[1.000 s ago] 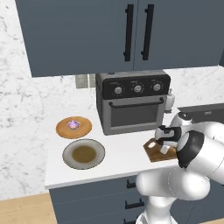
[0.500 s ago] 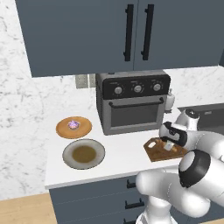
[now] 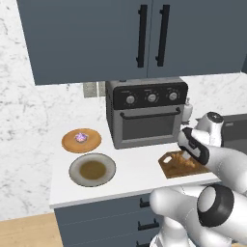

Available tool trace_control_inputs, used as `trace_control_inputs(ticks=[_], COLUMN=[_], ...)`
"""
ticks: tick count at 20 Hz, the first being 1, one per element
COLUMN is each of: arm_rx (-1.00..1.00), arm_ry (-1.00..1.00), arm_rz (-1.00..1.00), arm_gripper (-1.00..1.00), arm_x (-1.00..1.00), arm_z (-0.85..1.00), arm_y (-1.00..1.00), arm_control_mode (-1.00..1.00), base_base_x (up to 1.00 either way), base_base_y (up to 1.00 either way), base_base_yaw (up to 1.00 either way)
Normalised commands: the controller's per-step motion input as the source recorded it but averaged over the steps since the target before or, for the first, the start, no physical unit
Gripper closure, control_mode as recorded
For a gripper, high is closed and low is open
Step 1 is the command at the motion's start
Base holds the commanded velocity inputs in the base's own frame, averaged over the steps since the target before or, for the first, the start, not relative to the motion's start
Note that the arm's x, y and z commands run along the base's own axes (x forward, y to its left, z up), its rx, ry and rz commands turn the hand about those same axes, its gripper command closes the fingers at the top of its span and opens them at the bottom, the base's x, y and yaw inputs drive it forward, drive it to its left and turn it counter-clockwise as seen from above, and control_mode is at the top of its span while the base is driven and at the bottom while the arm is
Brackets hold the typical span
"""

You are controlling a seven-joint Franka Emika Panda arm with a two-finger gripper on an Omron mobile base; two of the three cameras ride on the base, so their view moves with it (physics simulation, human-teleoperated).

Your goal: From the different types of pastries on the counter, select a croissant and place it on the cutting board. Then retrieve a jar of jam from the cabinet and place it alongside the croissant on the cutting board.

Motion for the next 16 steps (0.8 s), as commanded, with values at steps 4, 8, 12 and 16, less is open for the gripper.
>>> trace_control_inputs(ticks=[4, 8, 12, 16], arm_rx=[-0.01, 0.0, 0.0, -0.01], arm_ry=[0.0, 0.0, 0.0, 0.0], arm_rz=[0.0, 0.04, 0.08, 0.09], arm_gripper=[-1.0, -1.0, -1.0, -1.0], arm_x=[0.0, -0.09, -0.04, -0.06], arm_z=[0.33, 0.0, 0.0, 0.0], arm_y=[0.07, 0.0, 0.0, 0.03], arm_control_mode=[-1.0, -1.0, -1.0, -1.0], base_base_x=[0.0, 0.0, 0.0, 0.0], base_base_y=[0.0, 0.0, 0.0, 0.0], base_base_yaw=[0.0, 0.0, 0.0, 0.0])
